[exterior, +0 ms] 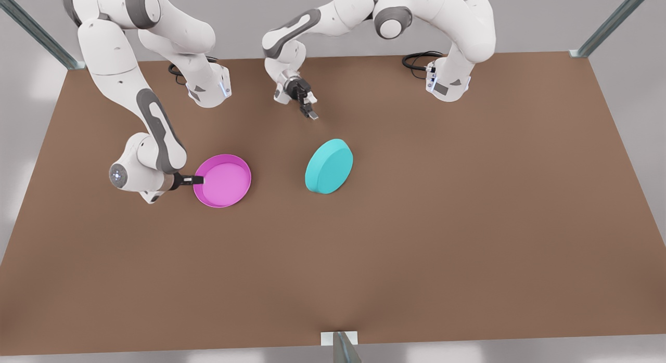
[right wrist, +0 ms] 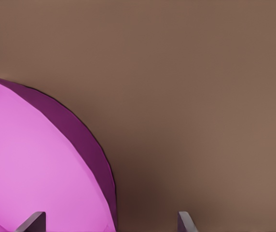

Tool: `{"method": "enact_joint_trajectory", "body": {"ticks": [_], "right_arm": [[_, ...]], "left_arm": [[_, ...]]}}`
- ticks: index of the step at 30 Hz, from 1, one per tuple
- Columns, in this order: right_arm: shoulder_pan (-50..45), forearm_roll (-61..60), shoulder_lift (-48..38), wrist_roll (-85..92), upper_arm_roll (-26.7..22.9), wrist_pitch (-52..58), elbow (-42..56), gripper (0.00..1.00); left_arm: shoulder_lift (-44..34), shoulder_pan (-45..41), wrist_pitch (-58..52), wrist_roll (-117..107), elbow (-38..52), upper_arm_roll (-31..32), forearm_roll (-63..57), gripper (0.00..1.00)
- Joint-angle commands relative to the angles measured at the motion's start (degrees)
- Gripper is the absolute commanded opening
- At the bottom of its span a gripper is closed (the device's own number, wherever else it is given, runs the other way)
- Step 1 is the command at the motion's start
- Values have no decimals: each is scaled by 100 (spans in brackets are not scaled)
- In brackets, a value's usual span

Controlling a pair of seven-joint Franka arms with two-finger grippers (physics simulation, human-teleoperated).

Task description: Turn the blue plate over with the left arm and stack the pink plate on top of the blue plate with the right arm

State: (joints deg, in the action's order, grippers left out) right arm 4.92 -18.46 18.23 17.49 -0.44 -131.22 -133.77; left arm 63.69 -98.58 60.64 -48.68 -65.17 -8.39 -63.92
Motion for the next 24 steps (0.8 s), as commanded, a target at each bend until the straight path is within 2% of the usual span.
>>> {"method": "enact_joint_trajectory", "body": {"ticks": [1, 4, 5, 6, 8, 9, 11, 13, 14, 16, 17, 18, 19, 21, 22, 24], "right_arm": [[0, -9, 13, 0, 0, 0, 0, 100], [-8, -9, 75, 0, 0, 0, 0, 100], [-8, -9, 75, 0, 0, 0, 0, 96], [-8, -9, 75, 0, 0, 8, 0, 83], [-8, -9, 66, 0, 0, 8, 9, 74], [-8, -9, 75, 0, 0, -9, 9, 72], [-17, -9, 75, 0, 0, -9, 18, 72], [-17, -9, 101, 0, 0, -9, 26, 66], [-34, -9, 145, 0, 0, -70, 53, 66], [-166, -18, 154, 0, 0, -238, 44, 66], [-166, -18, 154, 0, 0, -238, 44, 66], [-166, -18, 154, 0, 9, -246, 44, 66], [-166, -18, 145, 9, 9, -238, 44, 64], [-166, -18, 145, 9, 0, -238, 44, 53], [-166, -18, 145, 18, 9, -246, 44, 47], [-166, -9, 145, 18, 9, -246, 44, 46]], "left_arm": [[-32, -74, 0, -54, 48, 4, 1390, 100], [-893, -215, -9, -116, 57, 232, 2884, 100], [-1385, -57, -9, -107, -5, 180, 3446, 100], [-1973, 408, -18, -72, -452, 189, 3895, 100], [-3002, 1541, -53, -1, -1244, 206, 4273, 100], [-3406, 2278, -62, 200, -1288, 189, 4546, 100], [-3697, 3871, 166, 868, -1235, 197, 4564, 100], [-4127, 5126, 799, 1509, -1235, 189, 5011, 100], [-4453, 5902, 1186, 1853, -1235, 180, 5530, 100], [-4953, 6763, 1775, 2090, -1402, 180, 6084, 100], [-5393, 7307, 2319, 2669, -1849, 250, 6260, 100], [-5552, 7914, 2777, 3127, -2070, 566, 6242, 100], [-5613, 8301, 2734, 3794, -2070, 681, 6242, 100], [-5868, 8996, 2558, 4682, -2202, 935, 6242, 100], [-5631, 9392, 2505, 5105, -2062, 1164, 6269, 100], [-5148, 9366, 2523, 5026, -1719, 1138, 6181, 100]]}}
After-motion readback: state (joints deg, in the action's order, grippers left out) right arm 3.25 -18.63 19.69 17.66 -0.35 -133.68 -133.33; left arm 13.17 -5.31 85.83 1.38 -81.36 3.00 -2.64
